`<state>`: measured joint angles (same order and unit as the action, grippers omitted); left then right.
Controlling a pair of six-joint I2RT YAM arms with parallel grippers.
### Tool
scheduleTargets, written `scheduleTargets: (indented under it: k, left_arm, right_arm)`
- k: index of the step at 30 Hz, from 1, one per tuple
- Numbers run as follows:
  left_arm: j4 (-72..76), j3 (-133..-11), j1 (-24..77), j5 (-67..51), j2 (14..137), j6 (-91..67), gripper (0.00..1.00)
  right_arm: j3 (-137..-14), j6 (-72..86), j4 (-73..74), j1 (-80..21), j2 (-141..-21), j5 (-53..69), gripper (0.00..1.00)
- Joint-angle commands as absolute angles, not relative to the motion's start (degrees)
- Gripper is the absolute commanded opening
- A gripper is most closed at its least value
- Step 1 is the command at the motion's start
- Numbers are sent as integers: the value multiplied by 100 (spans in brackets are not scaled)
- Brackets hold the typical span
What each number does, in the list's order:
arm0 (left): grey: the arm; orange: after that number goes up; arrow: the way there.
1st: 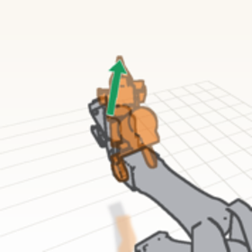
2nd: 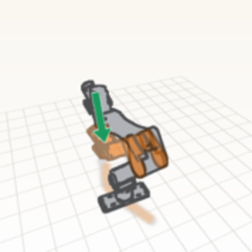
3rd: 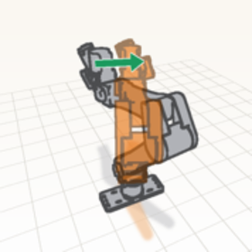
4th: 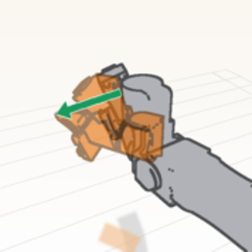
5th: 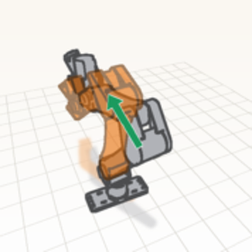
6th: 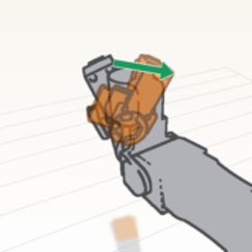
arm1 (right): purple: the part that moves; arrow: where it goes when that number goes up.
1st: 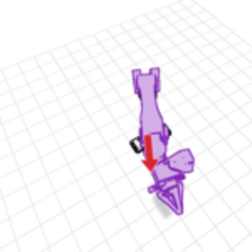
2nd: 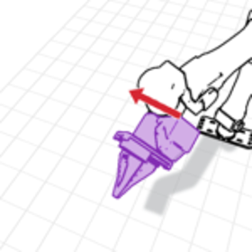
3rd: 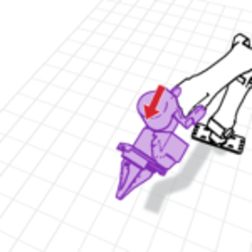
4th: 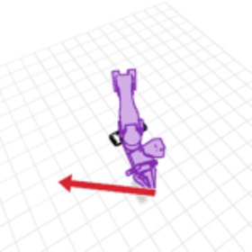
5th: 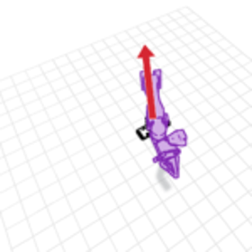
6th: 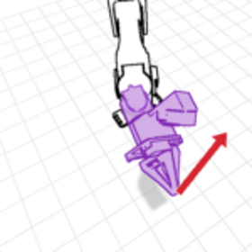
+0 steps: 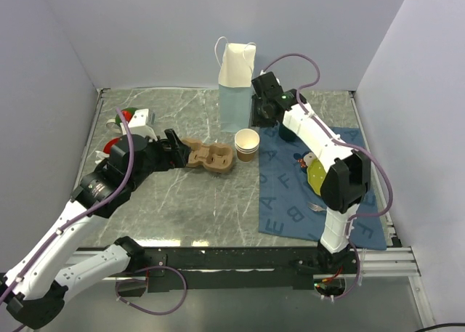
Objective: Pack the takeout coffee
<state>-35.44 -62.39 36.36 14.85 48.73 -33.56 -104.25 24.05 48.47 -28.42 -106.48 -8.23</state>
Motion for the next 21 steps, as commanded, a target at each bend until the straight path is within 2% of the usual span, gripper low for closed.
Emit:
scheduleTargets:
  k: [1,11,21]
  left_arm:
    - [-3603,-6310,3656,1520,4799,-3393,97]
    - [-3700,-6425,3656,1547,4711,-3349,97]
    - [-3709,-6425,3656,1573,4711,-3314,97]
  right_arm:
    - [-10688,2434,4913,-2874,-10793,-897,36]
    - [-10283,2751,4939,-2874,-11012,-958,30]
    - [-10213,2768,5054,-2874,-11197,-1090,29]
